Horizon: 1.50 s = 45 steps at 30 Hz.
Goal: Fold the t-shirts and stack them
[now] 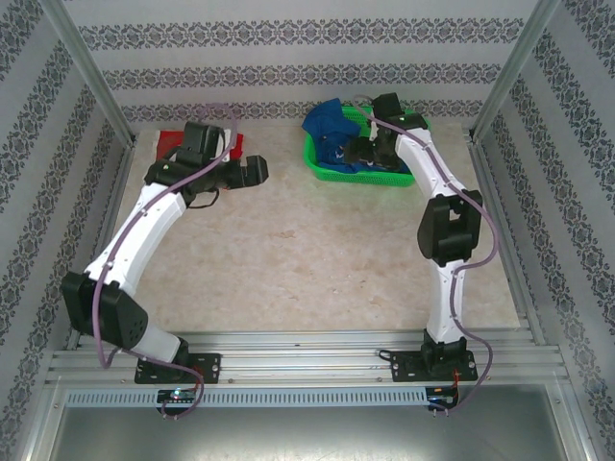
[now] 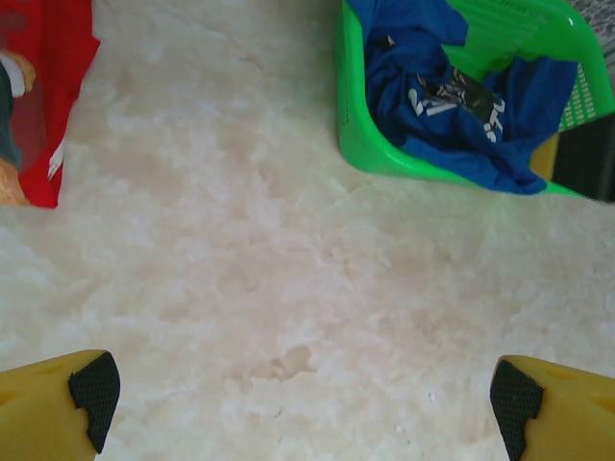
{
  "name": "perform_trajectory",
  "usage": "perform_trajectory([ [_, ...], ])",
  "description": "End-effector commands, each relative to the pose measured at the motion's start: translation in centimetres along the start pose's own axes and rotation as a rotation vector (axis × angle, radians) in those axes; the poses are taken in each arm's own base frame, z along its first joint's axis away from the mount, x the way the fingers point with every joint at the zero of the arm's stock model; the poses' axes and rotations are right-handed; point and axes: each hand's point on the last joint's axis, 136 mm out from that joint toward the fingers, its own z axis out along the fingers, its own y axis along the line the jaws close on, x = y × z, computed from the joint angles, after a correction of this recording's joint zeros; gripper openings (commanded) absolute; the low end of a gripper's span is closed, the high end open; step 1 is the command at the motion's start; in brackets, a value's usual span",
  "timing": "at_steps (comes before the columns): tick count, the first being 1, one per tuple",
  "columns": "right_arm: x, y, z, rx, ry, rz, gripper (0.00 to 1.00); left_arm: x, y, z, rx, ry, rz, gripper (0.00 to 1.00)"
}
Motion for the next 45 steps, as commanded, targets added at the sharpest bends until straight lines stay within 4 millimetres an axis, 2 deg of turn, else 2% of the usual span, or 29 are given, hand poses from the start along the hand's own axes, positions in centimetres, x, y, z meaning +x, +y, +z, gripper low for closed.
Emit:
perform_trajectory([
  [1,-1.5,1.3,-0.5,-0.011,-0.026,-0.019,0.91,-0.1,-1.5,-2.4,0.062,-0.064,0.003,1.00],
  [3,-1.2,1.3,0.9,-0.011,0.009,-0.018,0.87,0.5,-1.1,-2.9,0.053,-0.066,-0.008,1.00],
  [9,0.1,1.3,3.3,-0.007,0.068,0.011,0.84,1.0,-0.5,-4.5,0.030,-0.077,-0.020,1.00],
  [14,1.6,0.9,4.6,0.028,0.120,0.009,0.78,0.7,-0.3,-5.6,0.032,-0.101,-0.030,1.00],
  [16,1.6,1.2,4.6,0.019,0.121,0.011,0.72,0.5,-0.1,-5.8,0.031,-0.107,-0.034,1.00],
  [19,1.1,2.3,4.2,-0.015,0.110,0.012,0.45,0.6,0.2,-6.0,0.028,-0.113,-0.038,1.00],
  [21,0.6,2.7,3.3,-0.027,0.097,0.023,0.13,0.7,0.6,-6.0,0.022,-0.114,-0.043,1.00],
  [22,0.2,3.0,2.7,-0.045,0.085,0.034,0.04,0.6,0.7,-6.0,0.021,-0.118,-0.044,1.00],
  [23,-0.6,3.3,1.6,-0.062,0.056,0.048,0.00,0.6,1.0,-6.1,0.015,-0.122,-0.047,1.00],
  [25,-2.5,4.2,-1.4,-0.093,-0.031,0.062,0.00,0.4,1.3,-6.3,0.013,-0.139,-0.045,1.00],
  [26,-3.9,4.8,-3.7,-0.118,-0.092,0.068,0.00,0.4,1.4,-6.3,0.011,-0.144,-0.045,1.00],
  [29,-7.4,7.5,-11.8,-0.238,-0.282,0.077,0.00,-0.2,1.9,-6.4,0.012,-0.169,-0.059,1.00],
  [32,-9.5,11.8,-22.3,-0.448,-0.482,0.058,0.00,-1.3,1.8,-6.8,0.032,-0.210,-0.079,1.00],
  [34,-9.5,14.7,-29.0,-0.606,-0.579,0.036,0.00,-2.5,1.5,-7.2,0.047,-0.245,-0.090,1.00],
  [36,-8.5,17.5,-35.4,-0.777,-0.649,0.008,0.00,-4.1,0.7,-7.9,0.083,-0.289,-0.101,1.00],
  [39,-6.0,21.3,-42.8,-0.994,-0.704,-0.057,0.00,-6.6,-1.6,-9.5,0.186,-0.364,-0.099,1.00],
  [42,-3.4,23.7,-46.9,-1.108,-0.718,-0.089,0.00,-8.7,-3.1,-11.5,0.238,-0.435,-0.093,1.00],
  [43,-2.7,24.3,-47.2,-1.125,-0.705,-0.096,0.00,-9.1,-3.2,-12.1,0.236,-0.448,-0.093,1.00],
  [45,-1.6,25.4,-46.1,-1.122,-0.651,-0.102,0.00,-10.0,-3.5,-13.5,0.228,-0.478,-0.084,1.00],
])
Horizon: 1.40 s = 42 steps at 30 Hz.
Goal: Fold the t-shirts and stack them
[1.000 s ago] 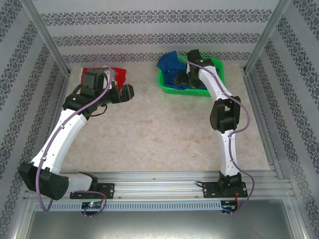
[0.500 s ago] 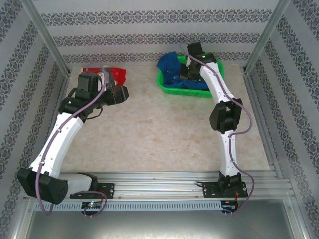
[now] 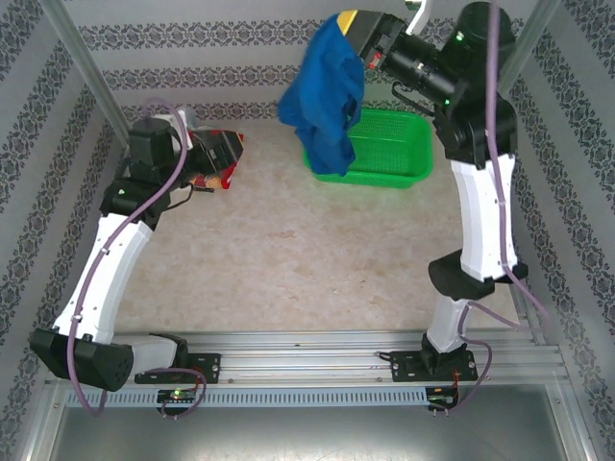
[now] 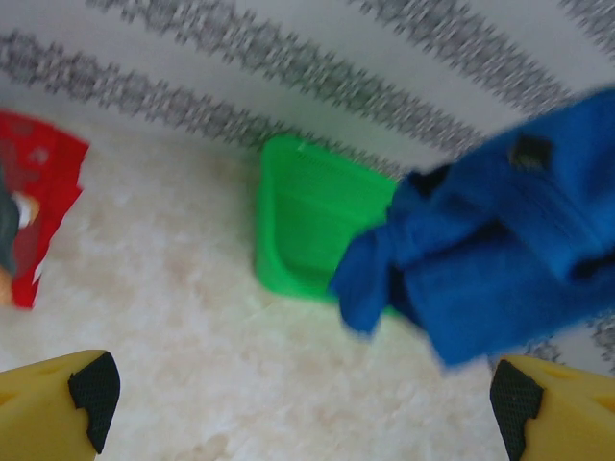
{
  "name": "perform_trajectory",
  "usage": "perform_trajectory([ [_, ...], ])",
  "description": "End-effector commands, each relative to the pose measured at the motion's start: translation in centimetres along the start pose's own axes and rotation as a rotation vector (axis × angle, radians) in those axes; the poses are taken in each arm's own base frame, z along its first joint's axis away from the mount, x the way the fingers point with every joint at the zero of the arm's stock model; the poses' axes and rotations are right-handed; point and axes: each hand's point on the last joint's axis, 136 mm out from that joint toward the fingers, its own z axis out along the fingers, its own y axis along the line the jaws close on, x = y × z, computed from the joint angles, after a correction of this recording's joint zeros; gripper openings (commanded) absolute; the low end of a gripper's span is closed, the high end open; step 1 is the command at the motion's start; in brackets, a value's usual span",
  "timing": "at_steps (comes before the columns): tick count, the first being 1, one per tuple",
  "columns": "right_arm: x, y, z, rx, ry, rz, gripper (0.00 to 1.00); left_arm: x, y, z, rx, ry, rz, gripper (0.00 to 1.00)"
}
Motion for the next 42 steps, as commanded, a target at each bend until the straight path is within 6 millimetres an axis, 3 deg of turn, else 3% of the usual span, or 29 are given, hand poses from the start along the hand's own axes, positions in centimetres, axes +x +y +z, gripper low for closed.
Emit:
perform_trajectory([
  [1,3.4,-1.7,2.7,-0.006,0.106,0.095,0.00,-4.0,-2.4,-2.0,0.057,-0.118,0.014,1.00],
  [5,9.2,-6.1,5.4,0.091,0.239,0.133,0.00,-4.3,-1.0,-3.6,-0.050,-0.149,0.019,1.00],
  [7,13.2,-10.9,6.8,0.187,0.323,0.165,0.02,-3.4,0.3,-3.7,-0.101,-0.139,0.021,1.00],
  [10,18.0,-18.3,7.1,0.361,0.433,0.121,0.07,-0.6,1.5,-2.5,-0.087,-0.083,0.012,1.00],
  [12,20.8,-23.7,6.5,0.467,0.503,0.109,0.21,2.1,2.4,-0.9,-0.059,-0.023,-0.011,1.00],
  [14,23.0,-27.6,5.5,0.524,0.577,0.118,0.52,4.7,2.7,0.4,-0.031,0.039,-0.001,1.00],
  [15,23.8,-29.2,4.5,0.566,0.618,0.108,0.59,6.3,3.1,0.9,-0.036,0.079,0.005,1.00],
  [17,24.1,-31.0,2.0,0.658,0.685,0.049,0.66,9.3,3.3,1.9,-0.018,0.174,0.011,1.00],
  [20,22.8,-34.4,-4.1,0.935,0.797,-0.279,0.97,15.2,4.4,3.4,-0.071,0.375,0.046,1.00],
  [22,23.4,-36.5,-7.6,1.017,0.956,-0.438,0.98,18.8,5.7,4.2,-0.125,0.484,0.065,1.00],
  [25,25.1,-39.8,-10.6,1.080,1.114,-0.504,0.98,22.6,8.1,5.0,-0.207,0.590,0.024,1.00],
  [30,26.7,-43.2,-10.8,1.066,1.234,-0.606,0.98,26.7,11.6,6.1,-0.324,0.701,-0.019,1.00],
  [34,27.8,-46.0,-10.8,1.038,1.325,-0.687,0.98,29.2,13.0,7.8,-0.336,0.740,-0.057,1.00],
  [39,30.3,-48.2,-11.2,0.956,1.415,-0.665,0.98,30.7,14.2,8.9,-0.354,0.751,-0.080,1.00],
  [42,29.9,-50.1,-12.1,1.013,1.399,-0.637,0.98,31.3,15.0,9.2,-0.381,0.757,-0.078,1.00],
])
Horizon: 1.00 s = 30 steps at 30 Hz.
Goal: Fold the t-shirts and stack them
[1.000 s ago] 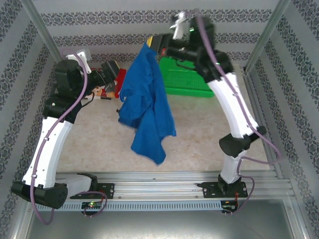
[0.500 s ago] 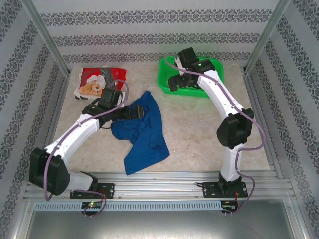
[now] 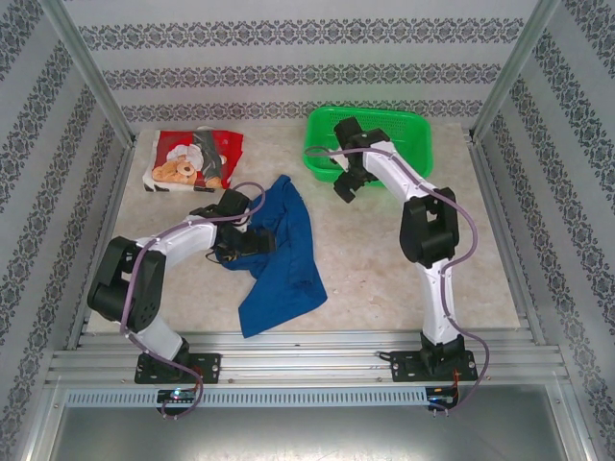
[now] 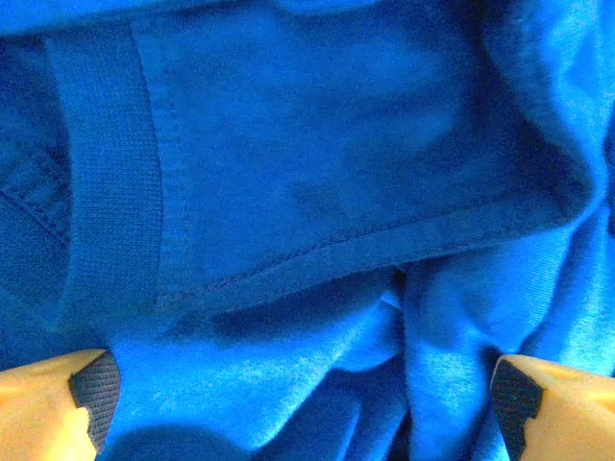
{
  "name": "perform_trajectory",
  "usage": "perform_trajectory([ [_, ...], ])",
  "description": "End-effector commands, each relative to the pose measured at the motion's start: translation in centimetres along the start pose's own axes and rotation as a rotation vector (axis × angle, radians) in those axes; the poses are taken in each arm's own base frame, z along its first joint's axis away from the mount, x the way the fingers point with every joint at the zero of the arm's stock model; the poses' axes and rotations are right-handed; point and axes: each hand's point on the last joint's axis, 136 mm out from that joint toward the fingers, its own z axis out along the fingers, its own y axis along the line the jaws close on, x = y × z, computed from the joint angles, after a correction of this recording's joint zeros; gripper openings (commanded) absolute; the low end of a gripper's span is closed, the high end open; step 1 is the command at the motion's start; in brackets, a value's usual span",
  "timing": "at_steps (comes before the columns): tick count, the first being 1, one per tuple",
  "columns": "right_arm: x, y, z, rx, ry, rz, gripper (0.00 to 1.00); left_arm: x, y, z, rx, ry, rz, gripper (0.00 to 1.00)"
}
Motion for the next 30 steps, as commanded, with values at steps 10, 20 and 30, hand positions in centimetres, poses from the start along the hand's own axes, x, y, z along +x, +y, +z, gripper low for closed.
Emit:
perform_trajectory([
  [10,2.0,-4.6,3.3,-0.014,0.038,0.165,0.79,-1.9,0.3,2.9,-0.035,-0.026,-0.009,0.99],
  [20,7.6,-6.7,1.9,0.008,0.153,0.453,0.31,-2.8,-0.3,3.1,-0.011,-0.050,0.016,0.99],
  [30,13.1,-9.0,0.2,-0.027,0.196,0.872,0.21,-3.1,-0.9,2.7,0.026,-0.074,0.023,1.00],
])
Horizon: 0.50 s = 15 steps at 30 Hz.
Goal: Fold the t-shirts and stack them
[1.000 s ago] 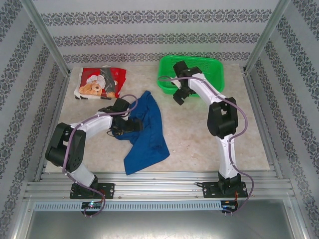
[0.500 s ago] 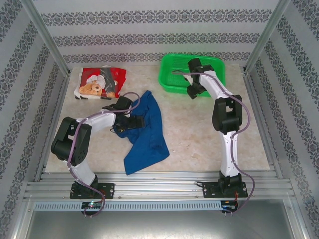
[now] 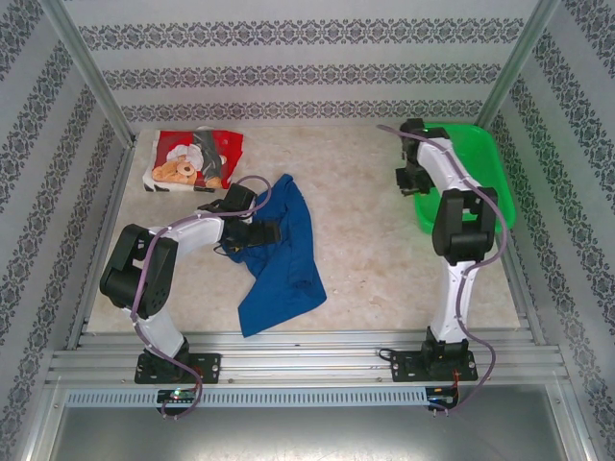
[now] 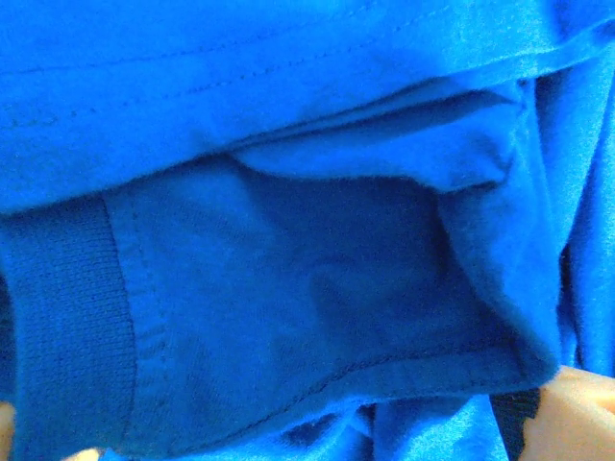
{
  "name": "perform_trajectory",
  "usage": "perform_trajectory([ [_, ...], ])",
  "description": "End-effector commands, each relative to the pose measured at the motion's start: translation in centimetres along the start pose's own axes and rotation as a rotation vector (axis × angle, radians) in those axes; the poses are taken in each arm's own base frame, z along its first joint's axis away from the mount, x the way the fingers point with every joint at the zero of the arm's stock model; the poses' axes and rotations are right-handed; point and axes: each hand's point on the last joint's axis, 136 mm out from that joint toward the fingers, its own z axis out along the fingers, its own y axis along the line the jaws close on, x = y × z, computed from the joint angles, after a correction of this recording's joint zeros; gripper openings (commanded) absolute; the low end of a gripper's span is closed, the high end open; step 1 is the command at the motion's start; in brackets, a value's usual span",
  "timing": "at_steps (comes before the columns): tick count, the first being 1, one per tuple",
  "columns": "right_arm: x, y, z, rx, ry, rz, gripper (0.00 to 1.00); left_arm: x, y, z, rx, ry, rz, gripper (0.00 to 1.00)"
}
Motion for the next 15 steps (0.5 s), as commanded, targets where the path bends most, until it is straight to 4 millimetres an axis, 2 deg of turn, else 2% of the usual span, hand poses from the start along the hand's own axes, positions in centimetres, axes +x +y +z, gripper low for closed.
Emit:
perform_trajectory([
  [1,0.0,-0.2,-1.2,-0.030,-0.016,0.088,0.21,0.6,0.1,0.7,0.011,0.011,0.014,1.00],
  [4,-0.3,-0.9,-0.4,-0.017,0.016,0.078,0.24,0.8,0.2,0.6,0.008,0.019,0.016,1.00],
  [6,-0.7,-0.9,-0.6,-0.021,0.017,0.068,0.52,0.9,0.1,0.5,0.013,0.026,0.017,1.00],
  [8,-0.8,-0.2,-2.1,-0.044,-0.002,0.049,0.65,0.6,-0.1,-0.2,0.016,0.021,0.007,1.00],
  [10,-1.0,1.6,-4.5,-0.117,-0.068,0.047,0.71,-0.3,-1.3,-2.3,0.057,-0.026,0.004,1.00],
  [12,-0.5,3.6,-7.1,-0.180,-0.135,0.032,0.77,-1.4,-2.4,-5.2,0.081,-0.085,0.024,1.00],
  [15,1.8,7.1,-10.3,-0.296,-0.179,0.016,0.80,-2.2,-3.5,-9.5,0.060,-0.122,0.117,1.00],
])
